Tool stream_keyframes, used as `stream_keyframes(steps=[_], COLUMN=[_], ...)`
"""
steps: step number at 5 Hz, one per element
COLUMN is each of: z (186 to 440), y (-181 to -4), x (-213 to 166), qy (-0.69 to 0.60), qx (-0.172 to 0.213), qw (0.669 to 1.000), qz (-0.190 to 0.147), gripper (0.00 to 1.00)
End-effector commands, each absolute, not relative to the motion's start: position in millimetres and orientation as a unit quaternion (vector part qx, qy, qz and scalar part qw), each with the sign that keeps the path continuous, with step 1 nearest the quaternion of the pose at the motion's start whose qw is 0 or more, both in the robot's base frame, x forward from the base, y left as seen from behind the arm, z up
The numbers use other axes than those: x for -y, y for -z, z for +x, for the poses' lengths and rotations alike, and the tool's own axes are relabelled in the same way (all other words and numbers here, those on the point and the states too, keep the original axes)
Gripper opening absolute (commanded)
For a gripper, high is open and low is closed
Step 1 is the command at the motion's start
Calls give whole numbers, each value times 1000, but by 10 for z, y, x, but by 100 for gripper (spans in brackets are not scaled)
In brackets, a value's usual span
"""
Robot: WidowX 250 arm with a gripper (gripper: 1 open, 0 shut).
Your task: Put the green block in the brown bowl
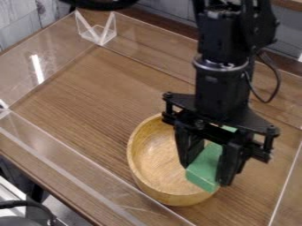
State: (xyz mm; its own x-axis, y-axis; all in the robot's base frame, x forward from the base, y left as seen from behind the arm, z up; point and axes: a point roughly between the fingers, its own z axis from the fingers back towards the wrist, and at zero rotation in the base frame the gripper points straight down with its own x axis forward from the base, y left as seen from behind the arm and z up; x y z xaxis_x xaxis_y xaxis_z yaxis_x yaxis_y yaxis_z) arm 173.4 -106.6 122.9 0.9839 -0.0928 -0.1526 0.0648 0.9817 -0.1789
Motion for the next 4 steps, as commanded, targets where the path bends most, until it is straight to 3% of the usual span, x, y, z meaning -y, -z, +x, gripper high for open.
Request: stream_keyframes(steps=[1,4], z=[1764,1782], y=[-1338,-1400], x=[1051,977], qy=[35,21], qx=[-59,-59], qw=[993,993], qz=[-97,-103], gripper=[0,0])
